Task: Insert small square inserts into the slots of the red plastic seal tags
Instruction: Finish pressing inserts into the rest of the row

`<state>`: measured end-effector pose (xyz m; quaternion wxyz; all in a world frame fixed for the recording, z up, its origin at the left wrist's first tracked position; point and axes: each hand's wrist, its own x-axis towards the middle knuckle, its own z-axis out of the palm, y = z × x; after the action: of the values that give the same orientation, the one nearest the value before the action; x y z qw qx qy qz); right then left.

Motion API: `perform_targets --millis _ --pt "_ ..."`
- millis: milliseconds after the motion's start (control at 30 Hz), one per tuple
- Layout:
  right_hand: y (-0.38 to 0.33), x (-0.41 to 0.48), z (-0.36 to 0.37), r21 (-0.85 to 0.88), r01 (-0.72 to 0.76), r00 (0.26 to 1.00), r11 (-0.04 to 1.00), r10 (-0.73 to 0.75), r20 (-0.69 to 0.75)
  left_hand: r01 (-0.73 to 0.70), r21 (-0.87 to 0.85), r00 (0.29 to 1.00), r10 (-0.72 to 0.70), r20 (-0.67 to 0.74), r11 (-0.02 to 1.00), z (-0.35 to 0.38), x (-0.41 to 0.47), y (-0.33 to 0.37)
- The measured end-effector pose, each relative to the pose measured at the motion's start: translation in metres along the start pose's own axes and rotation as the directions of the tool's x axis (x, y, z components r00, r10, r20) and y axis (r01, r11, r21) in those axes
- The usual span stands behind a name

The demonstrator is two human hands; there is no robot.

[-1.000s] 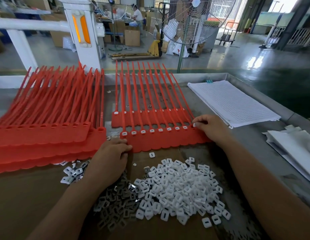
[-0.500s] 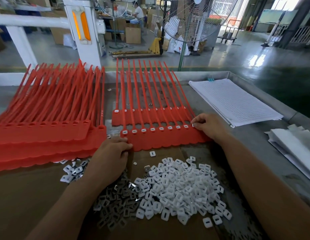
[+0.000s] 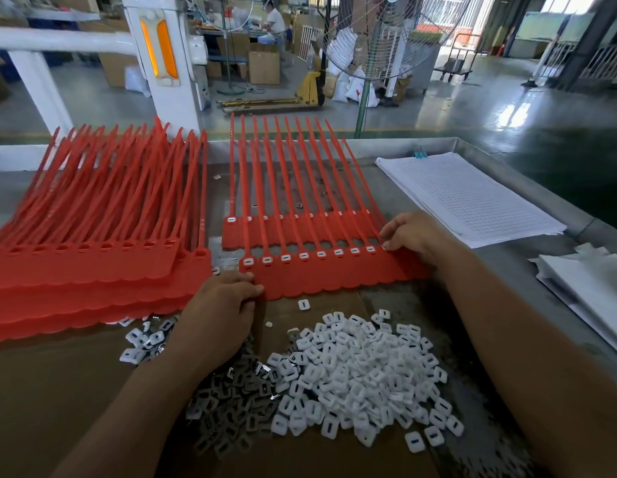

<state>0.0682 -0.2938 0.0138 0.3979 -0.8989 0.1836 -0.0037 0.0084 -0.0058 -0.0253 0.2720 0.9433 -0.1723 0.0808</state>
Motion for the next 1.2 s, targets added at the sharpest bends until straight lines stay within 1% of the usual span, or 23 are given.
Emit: perform_targets --millis 100,300,367,467,600,700,833,933,1100,1200 --pt "-0.005 0.0 -0.001 -0.061 -0.018 1.0 0.998 0.019 0.007 -0.002 0.004 1.0 0.002 -0.006 1.0 0.001 0.0 0.0" --pt "0.0 -0.006 -0.001 -0.053 0.019 1.0 0.998 -0.02 -0.015 0.006 0.003 1.0 -0.006 -0.004 1.0 0.001 0.0 0.0" --pt "0.004 -0.008 0.001 -0.074 0.059 0.997 0.996 -0.062 -0.037 0.005 0.003 1.0 -0.005 -0.005 1.0 0.001 0.0 -0.001" --pt "0.012 -0.013 0.005 -0.092 0.156 0.984 0.984 -0.163 -0.077 0.004 0.006 1.0 -0.004 -0.003 1.0 0.002 0.001 -0.001" --pt "0.017 -0.024 0.005 -0.119 0.21 0.972 0.97 -0.22 -0.08 0.003 0.0 1.0 -0.003 -0.005 1.0 0.002 0.001 0.0" --pt "0.019 -0.034 0.0 -0.145 0.245 0.968 0.959 -0.25 -0.016 0.003 0.006 1.0 -0.003 -0.01 1.0 0.002 0.0 -0.001" --pt "0.024 -0.057 -0.01 -0.117 0.285 0.957 0.951 -0.276 0.083 -0.01 0.013 1.0 0.01 -0.015 1.0 0.002 0.0 -0.001" --pt "0.026 -0.074 -0.019 -0.182 0.327 0.936 0.927 -0.292 0.195 -0.017 0.012 1.0 0.017 -0.021 1.0 0.002 0.001 -0.002" --pt "0.026 -0.094 -0.03 -0.251 0.328 0.895 0.911 -0.215 0.39 -0.028 0.012 0.999 0.029 -0.021 1.0 0.003 0.001 -0.003" --pt "0.028 -0.099 -0.028 -0.316 0.336 0.887 0.887 -0.185 0.423 -0.037 0.009 0.999 0.038 -0.021 0.999 0.003 0.0 -0.003"
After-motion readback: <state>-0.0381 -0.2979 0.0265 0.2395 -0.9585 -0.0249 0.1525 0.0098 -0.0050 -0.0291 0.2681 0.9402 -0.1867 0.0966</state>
